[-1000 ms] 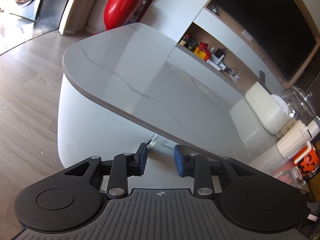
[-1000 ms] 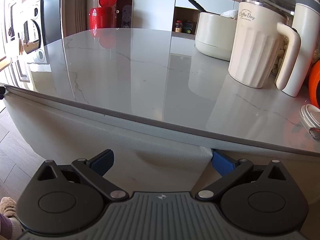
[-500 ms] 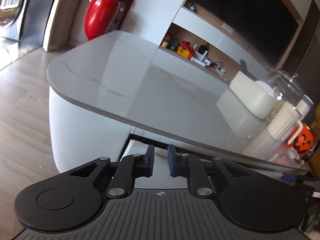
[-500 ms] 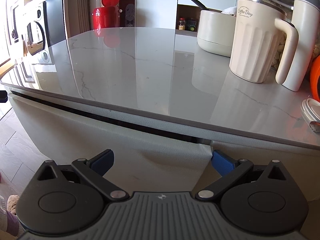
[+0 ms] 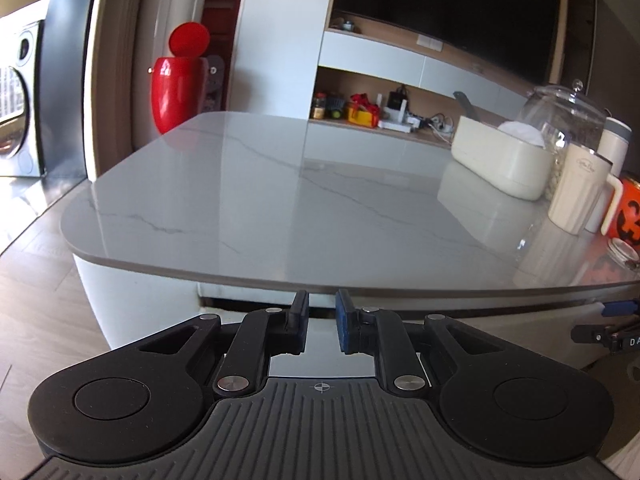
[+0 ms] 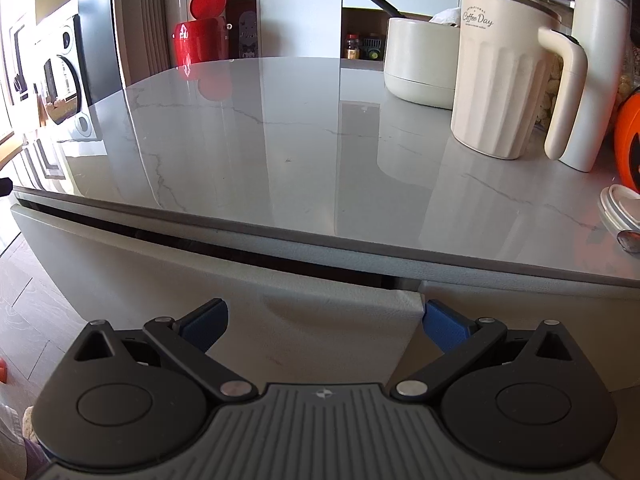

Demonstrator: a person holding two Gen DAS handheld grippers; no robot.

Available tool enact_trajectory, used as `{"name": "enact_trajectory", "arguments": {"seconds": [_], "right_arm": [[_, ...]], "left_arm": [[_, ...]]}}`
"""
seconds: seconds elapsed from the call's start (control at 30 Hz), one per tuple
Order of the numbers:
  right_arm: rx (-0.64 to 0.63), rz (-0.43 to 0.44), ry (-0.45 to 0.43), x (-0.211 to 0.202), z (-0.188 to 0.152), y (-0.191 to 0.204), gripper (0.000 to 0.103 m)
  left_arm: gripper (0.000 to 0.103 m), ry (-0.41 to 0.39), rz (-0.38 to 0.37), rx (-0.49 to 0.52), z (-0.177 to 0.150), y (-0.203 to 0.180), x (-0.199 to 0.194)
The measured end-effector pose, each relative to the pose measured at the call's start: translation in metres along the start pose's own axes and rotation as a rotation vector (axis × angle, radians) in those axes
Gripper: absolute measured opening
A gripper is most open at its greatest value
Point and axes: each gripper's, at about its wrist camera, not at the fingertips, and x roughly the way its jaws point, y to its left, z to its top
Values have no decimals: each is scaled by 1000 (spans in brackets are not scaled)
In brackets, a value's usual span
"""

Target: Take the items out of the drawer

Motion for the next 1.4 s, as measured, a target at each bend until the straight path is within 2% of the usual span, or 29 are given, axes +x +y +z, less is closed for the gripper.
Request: {"name": "enact_trajectory", "arguments": {"seconds": [0.07,0.23,0.5,0.8,0.87,0.93,1.0,1.07,1.2,1.3,1.4], "right_arm": [[-15,-6,-3,0,-2,2,103],[-29,-8,-6,0,-3,2,103],[-39,-17,-7,-1,-2,4,103],[-33,-20,-3,-1,0,4,103],[-4,-35,-47,-12,2,5,103],[-8,-66,-135,-29,6,19,103],[24,-40,-171,-35,11,33,103],[28,-18,-166,-28,18,53,103],[0,-87,-134,-1,25,87,103],[103,-121,-111,16,30,94,103],[144,-159,-102,25,33,96,103]], "left_arm": [[16,16,-15,36,-7,-17,7],[16,-47,4,138,-17,-41,10],[16,-9,33,102,-11,-39,23],[16,6,55,161,-10,-46,25],[16,21,41,133,-9,-42,24],[16,23,38,144,-9,-42,24],[16,27,35,143,-10,-41,23],[16,32,25,140,-10,-39,21],[16,33,6,133,-13,-36,15],[17,29,-24,108,-14,-33,10],[17,27,-46,92,-13,-31,9]]}}
